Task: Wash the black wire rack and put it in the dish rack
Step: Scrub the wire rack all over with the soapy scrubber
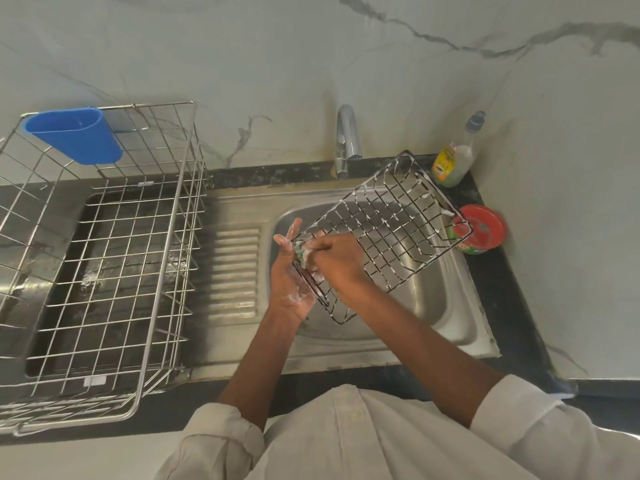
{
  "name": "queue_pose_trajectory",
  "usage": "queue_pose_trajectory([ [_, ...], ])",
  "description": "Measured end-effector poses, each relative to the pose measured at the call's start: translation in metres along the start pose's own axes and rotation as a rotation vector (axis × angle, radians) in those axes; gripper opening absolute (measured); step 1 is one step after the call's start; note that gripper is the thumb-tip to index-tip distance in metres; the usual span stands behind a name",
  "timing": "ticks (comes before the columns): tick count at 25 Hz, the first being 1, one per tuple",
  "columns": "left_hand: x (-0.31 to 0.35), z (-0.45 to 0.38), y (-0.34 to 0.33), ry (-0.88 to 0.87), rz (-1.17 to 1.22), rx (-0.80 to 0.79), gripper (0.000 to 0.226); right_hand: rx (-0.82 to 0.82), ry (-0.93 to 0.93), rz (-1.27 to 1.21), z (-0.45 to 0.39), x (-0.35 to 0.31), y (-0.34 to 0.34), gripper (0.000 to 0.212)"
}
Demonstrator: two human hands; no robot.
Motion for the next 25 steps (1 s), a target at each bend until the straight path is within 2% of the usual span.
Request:
queue_pose_trajectory([
  [4, -0.005, -0.002, 0.001, 0.04, 0.021, 0.008, 0.09, -0.106, 0.104, 0.189, -0.003, -0.005, -0.011, 0.009],
  [6, -0.007, 0.0, 0.001, 0.065, 0.02, 0.016, 0.093, -0.174, 0.151, 0.331, -0.007, -0.01, -0.01, 0.018],
  [9, -0.004, 0.008, -0.005, 0.073, 0.009, -0.011, 0.106, -0.071, 0.177, 0.451, -0.006, -0.014, 0.005, 0.029],
  [11, -0.006, 0.008, -0.009, 0.073, 0.018, -0.018, 0.093, 0.03, 0.172, 0.463, -0.003, -0.016, 0.012, 0.022],
  [13, -0.01, 0.007, -0.012, 0.072, 0.018, -0.027, 0.082, 0.073, 0.111, 0.353, 0.0, -0.017, 0.011, 0.022],
  [15, -0.009, 0.008, -0.01, 0.063, -0.019, -0.011, 0.082, 0.019, 0.05, 0.195, 0.003, -0.017, 0.003, 0.015],
  [16, -0.007, 0.009, -0.009, 0.05, -0.041, -0.001, 0.093, -0.034, 0.019, 0.079, 0.007, -0.018, 0.0, 0.011],
  [18, -0.001, 0.01, -0.01, 0.031, -0.07, -0.01, 0.119, -0.11, -0.126, -0.211, 0.015, -0.012, -0.001, 0.015],
  [20, 0.002, 0.01, -0.013, 0.025, -0.053, -0.023, 0.129, -0.006, -0.295, -0.38, 0.014, 0.001, 0.005, 0.018],
  [22, -0.001, 0.008, -0.015, 0.034, -0.028, -0.032, 0.134, 0.145, -0.437, -0.423, 0.01, 0.016, 0.009, 0.014],
  [23, -0.002, 0.007, -0.016, 0.039, -0.021, -0.023, 0.135, 0.169, -0.487, -0.45, 0.009, 0.019, 0.007, 0.014],
  [25, -0.003, 0.006, -0.013, 0.047, -0.034, 0.013, 0.132, 0.091, -0.54, -0.556, 0.01, 0.02, -0.003, 0.019],
])
Point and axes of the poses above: each hand's wrist, its own z-axis away from the middle knuckle, its own y-axis out of the back of the hand, x = y × z, the point moved 8 cm from there along -z, towards the middle knuckle, and after that the axes turned 14 degrees about y, right-handed, at the moved point
